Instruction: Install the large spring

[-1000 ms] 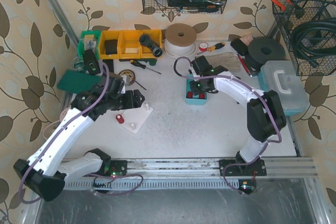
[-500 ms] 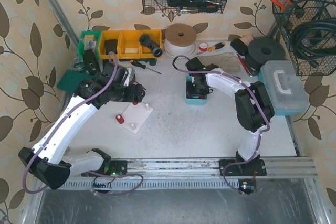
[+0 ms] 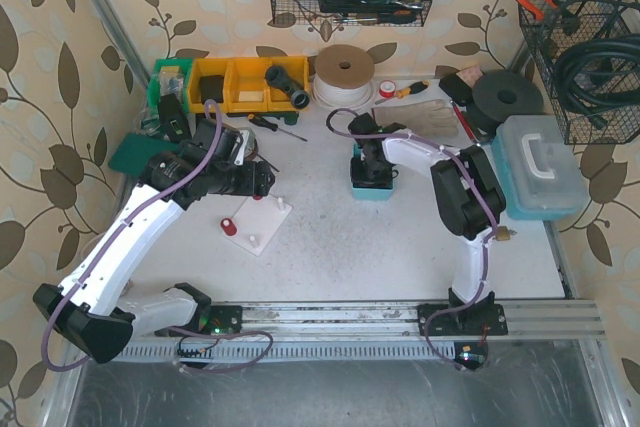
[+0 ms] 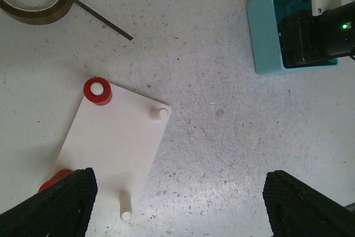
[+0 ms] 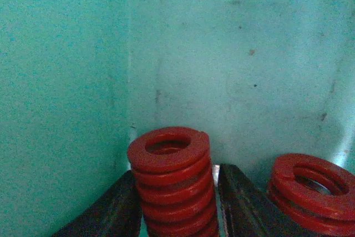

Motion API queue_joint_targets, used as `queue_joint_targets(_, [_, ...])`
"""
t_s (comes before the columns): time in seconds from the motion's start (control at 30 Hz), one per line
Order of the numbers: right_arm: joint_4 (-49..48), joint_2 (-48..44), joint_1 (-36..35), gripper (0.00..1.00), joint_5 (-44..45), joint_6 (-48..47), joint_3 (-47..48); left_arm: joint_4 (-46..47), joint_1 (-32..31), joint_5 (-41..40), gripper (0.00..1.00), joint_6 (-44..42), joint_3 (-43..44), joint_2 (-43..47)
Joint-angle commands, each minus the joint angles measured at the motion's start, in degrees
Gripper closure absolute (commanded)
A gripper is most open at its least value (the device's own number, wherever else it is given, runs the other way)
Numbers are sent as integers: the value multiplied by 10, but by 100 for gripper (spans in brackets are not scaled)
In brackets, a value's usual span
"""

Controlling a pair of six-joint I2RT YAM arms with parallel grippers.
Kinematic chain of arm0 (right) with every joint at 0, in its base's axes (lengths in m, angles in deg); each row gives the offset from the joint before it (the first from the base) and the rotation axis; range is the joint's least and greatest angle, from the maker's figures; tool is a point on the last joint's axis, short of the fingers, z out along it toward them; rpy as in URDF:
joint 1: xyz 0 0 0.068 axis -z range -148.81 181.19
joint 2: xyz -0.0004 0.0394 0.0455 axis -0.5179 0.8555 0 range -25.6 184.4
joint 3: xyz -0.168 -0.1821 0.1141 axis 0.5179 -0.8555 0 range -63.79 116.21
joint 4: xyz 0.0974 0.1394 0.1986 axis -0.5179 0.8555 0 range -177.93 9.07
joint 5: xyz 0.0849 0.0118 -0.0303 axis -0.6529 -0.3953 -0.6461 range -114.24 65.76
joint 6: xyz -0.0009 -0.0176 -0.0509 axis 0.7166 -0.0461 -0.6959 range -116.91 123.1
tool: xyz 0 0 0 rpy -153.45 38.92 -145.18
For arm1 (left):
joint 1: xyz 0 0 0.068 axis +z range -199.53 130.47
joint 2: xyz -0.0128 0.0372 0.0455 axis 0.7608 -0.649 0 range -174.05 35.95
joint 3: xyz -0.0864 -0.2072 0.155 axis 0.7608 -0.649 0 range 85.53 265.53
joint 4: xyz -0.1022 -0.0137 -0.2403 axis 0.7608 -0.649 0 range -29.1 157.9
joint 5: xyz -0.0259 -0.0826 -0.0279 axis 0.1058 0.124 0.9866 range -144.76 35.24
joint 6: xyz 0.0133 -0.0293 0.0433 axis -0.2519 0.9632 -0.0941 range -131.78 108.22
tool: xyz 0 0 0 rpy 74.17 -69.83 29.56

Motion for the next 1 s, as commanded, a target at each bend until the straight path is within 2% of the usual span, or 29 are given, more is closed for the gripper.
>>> queue_joint_targets(0.0, [18, 29, -1, 60, 19, 23, 1, -9, 5, -17, 15, -9, 23, 14])
queue_joint_targets(0.07, [13, 26, -1, 64, 25, 20, 1, -10, 5, -17, 15, -8, 24, 12])
queue_joint_targets(0.37, [24, -10, 1, 96, 42, -12, 39, -20, 5, -35, 15, 0, 31, 9])
queue_joint_targets(0.43, [33, -26, 3, 100, 43, -21, 45, -27, 5, -45, 16, 3, 33, 7])
queue_joint_targets(0.6, [64, -81, 4, 100, 46, -53, 56, -40, 5, -64, 17, 12, 39, -3])
queue_joint_targets(0.73, [52, -156, 4, 100, 53, -91, 32, -33, 6, -51, 19, 31, 43, -9])
queue_joint_targets(0.97, [-101, -307, -37, 100, -10, -234, -66, -5, 10, 17, 30, 80, 59, -27])
